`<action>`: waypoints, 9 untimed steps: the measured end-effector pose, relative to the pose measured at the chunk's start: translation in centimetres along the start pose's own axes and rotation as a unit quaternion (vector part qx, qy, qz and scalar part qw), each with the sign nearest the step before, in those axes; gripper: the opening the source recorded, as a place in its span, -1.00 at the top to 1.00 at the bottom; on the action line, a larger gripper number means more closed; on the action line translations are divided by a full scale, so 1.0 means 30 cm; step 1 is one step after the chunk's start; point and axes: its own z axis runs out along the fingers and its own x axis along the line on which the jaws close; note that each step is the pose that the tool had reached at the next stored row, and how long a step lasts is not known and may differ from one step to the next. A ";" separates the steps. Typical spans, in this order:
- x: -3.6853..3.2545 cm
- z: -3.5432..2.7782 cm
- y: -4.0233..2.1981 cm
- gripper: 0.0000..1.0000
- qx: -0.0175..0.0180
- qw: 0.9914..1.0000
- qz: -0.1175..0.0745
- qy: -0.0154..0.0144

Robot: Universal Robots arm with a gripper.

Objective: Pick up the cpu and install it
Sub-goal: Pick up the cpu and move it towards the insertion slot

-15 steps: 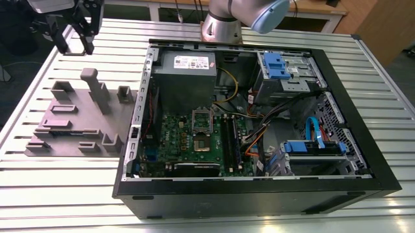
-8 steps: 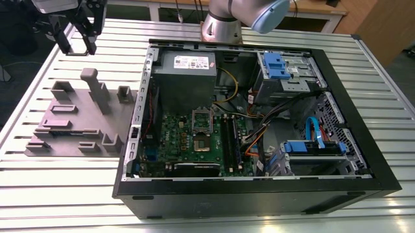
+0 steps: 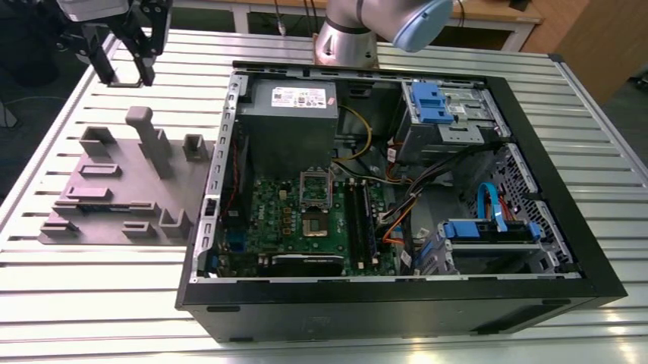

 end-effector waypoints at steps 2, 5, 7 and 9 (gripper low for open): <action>-0.004 0.000 0.000 0.05 0.000 1.000 0.000 0.000; -0.008 0.000 0.000 0.05 0.000 1.000 0.000 0.000; -0.011 0.000 0.000 0.05 0.000 1.000 0.000 0.000; -0.014 0.000 0.000 0.05 0.000 1.000 0.000 0.000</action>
